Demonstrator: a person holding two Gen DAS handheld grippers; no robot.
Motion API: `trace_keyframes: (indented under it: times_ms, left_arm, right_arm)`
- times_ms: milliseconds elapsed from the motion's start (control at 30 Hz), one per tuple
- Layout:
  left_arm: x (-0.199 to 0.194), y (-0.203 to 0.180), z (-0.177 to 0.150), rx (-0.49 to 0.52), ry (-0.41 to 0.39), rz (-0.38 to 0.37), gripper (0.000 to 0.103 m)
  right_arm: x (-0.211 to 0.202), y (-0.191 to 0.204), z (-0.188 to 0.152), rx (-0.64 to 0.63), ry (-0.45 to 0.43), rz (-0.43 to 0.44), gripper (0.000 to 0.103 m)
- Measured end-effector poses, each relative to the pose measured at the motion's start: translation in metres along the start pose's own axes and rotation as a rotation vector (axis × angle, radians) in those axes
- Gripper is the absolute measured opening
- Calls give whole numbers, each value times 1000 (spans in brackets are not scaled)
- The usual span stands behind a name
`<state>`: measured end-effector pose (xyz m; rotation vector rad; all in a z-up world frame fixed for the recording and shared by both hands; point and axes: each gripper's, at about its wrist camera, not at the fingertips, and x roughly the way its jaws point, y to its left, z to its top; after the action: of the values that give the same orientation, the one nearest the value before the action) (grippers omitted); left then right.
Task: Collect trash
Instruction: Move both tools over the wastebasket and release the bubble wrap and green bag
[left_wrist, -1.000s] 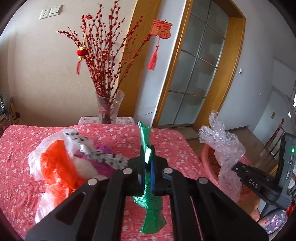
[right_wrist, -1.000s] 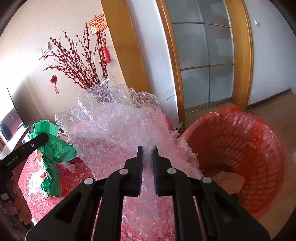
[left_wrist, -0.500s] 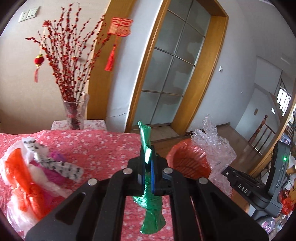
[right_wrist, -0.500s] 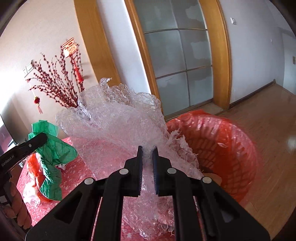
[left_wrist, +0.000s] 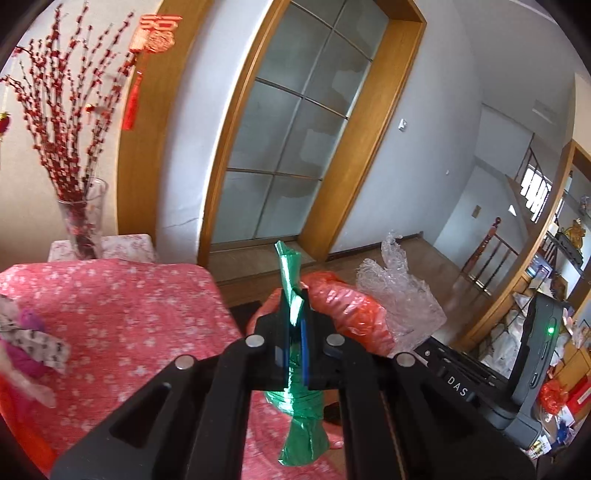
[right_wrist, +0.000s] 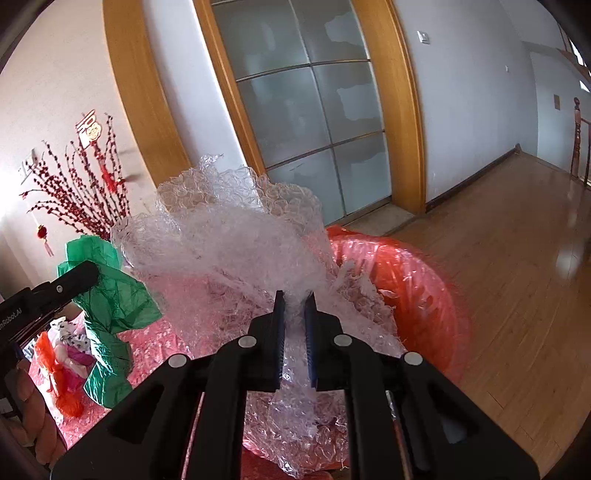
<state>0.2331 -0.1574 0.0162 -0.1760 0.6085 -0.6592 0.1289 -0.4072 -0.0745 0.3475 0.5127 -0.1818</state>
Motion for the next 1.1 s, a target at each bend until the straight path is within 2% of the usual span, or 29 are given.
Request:
trace_keyframes:
  times_ms: [300,567,733,833,900,1067,1100]
  left_arm:
    - [36,-23,0,17,22,-57,6]
    - [59,-36,-2,23,34,-87,6]
    - [74,-31,-10,-6,73,-94,12]
    - [79,-25,-14,-9,86,-73,21]
    - [79,-21,-16,-15,89,-63,28]
    - [69,-7,-19,-16,83,-19,31]
    - [65,-3,-20,-15,79,-6,32]
  right_arm:
    - [8,-26,2,53,3,-52,11]
    - [15,-38,4,83,5,-66,11]
    - [22,-44,2,101,21,-54,14]
    - [28,-44,2,98,37,-52,18]
    - [29,-43,1,97,43,-50,25]
    - [25,-39,0,69,28,-50,49]
    - [24,-37,0,60,23,-55,50]
